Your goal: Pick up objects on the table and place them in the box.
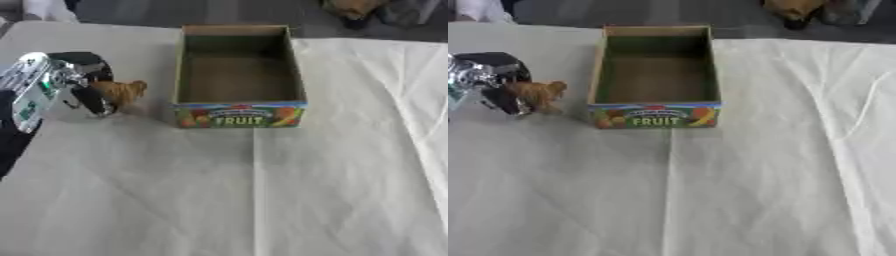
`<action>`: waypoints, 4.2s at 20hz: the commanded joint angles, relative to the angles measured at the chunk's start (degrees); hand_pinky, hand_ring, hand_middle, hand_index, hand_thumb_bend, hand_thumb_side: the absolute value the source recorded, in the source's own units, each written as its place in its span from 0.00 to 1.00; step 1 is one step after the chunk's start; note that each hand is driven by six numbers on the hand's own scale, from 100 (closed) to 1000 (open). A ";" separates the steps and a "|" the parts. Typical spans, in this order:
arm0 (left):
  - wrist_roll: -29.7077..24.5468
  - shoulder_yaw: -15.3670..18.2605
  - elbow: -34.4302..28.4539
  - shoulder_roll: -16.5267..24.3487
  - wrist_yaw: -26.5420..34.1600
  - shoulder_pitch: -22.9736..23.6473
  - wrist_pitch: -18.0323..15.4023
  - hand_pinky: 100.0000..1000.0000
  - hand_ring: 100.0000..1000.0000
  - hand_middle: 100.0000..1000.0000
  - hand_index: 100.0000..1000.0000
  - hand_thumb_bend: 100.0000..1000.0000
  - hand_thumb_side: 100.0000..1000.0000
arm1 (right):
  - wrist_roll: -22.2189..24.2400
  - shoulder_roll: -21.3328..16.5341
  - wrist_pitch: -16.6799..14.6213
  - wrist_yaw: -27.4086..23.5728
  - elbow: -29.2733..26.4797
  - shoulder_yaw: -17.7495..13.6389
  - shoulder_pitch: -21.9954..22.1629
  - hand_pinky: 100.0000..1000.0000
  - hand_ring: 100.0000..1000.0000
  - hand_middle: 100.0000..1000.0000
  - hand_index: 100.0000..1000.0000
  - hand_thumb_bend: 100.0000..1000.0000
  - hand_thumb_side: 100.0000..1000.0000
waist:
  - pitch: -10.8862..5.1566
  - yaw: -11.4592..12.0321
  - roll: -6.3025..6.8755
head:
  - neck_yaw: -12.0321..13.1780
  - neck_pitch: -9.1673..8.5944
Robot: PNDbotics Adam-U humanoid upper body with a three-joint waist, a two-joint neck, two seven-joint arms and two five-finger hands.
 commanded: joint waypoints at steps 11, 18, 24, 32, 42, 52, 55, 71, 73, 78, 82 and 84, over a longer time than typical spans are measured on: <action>3.95 0.88 -2.54 2.40 2.88 -0.67 3.79 0.58 0.53 0.41 0.36 0.12 0.15 | -0.20 -0.89 0.05 -0.43 -0.79 -0.68 -0.06 0.78 0.72 0.70 0.77 0.39 0.73 | -2.07 -0.03 0.10 | -0.01 -0.09; 5.02 1.53 -4.82 3.20 6.41 -0.55 6.13 0.57 0.52 0.39 0.30 0.10 0.15 | -0.29 -0.94 0.01 -0.44 -0.79 -0.85 0.07 0.78 0.72 0.70 0.77 0.38 0.72 | -2.53 0.03 -0.20 | -0.09 -0.07; 4.77 1.57 -6.58 3.84 8.05 -0.29 7.60 0.56 0.51 0.38 0.26 0.10 0.15 | -0.52 -0.89 -0.16 -0.59 -0.79 -1.13 -0.06 0.78 0.72 0.70 0.77 0.38 0.72 | -2.68 -0.05 -0.58 | -0.16 -0.59; 4.06 3.73 -12.48 4.93 12.14 -2.83 9.64 0.56 0.50 0.37 0.24 0.03 0.14 | -0.58 -1.05 -0.32 -0.68 -0.79 -1.17 -0.37 0.78 0.72 0.70 0.77 0.38 0.72 | -2.81 -0.01 -0.81 | -2.28 -1.05; 2.53 4.38 -12.95 3.73 10.83 -7.16 9.46 0.56 0.50 0.37 0.24 0.02 0.14 | -0.37 -1.47 -0.70 -0.91 -0.79 -1.15 -0.77 0.78 0.72 0.70 0.77 0.38 0.73 | -3.09 -0.80 -0.53 | -2.92 -1.95; 2.84 3.97 -10.36 -2.60 7.39 -12.57 8.90 0.56 0.50 0.36 0.24 0.00 0.14 | 0.25 -1.16 -0.98 -1.27 -0.79 -0.60 -2.04 0.78 0.72 0.70 0.77 0.38 0.72 | -2.16 -2.99 0.24 | -1.44 -2.87; 3.67 4.23 -8.40 -4.83 5.54 -13.81 8.20 0.56 0.50 0.36 0.24 0.00 0.14 | 0.42 -1.03 -1.09 -1.38 -0.79 -0.48 -2.46 0.78 0.71 0.70 0.77 0.38 0.72 | -1.87 -3.47 0.37 | -1.18 -3.36; 7.64 3.18 -0.32 -11.96 -1.08 -15.71 5.03 0.57 0.51 0.36 0.24 0.01 0.15 | 1.10 -0.37 -1.53 -1.86 -0.79 0.06 -4.03 0.78 0.71 0.70 0.77 0.38 0.72 | -0.60 -5.51 0.61 | 0.08 -4.78; 8.41 3.05 0.85 -12.56 -1.84 -15.56 4.66 0.57 0.51 0.36 0.24 0.01 0.15 | 1.16 -0.29 -1.54 -1.89 -0.79 0.11 -4.17 0.78 0.71 0.70 0.77 0.38 0.72 | -0.44 -5.71 0.62 | 0.18 -4.85; 9.88 3.30 3.71 -13.85 -3.00 -15.19 3.87 0.57 0.51 0.36 0.24 0.01 0.15 | 1.20 -0.14 -1.59 -1.92 -0.79 0.15 -4.45 0.78 0.71 0.70 0.77 0.38 0.72 | -0.03 -6.25 0.70 | 0.32 -5.14; 10.60 3.72 5.19 -14.85 -3.39 -15.05 3.41 0.57 0.51 0.37 0.24 0.00 0.15 | 1.30 0.01 -1.65 -1.96 -0.79 0.29 -4.83 0.78 0.71 0.70 0.77 0.38 0.72 | 0.41 -6.84 0.86 | 0.66 -5.45; 10.80 3.76 5.97 -15.27 -3.63 -14.78 3.10 0.58 0.52 0.38 0.25 0.00 0.15 | 1.34 0.07 -1.68 -1.98 -0.79 0.32 -5.00 0.78 0.71 0.70 0.77 0.38 0.72 | 0.61 -7.10 0.93 | 0.77 -5.66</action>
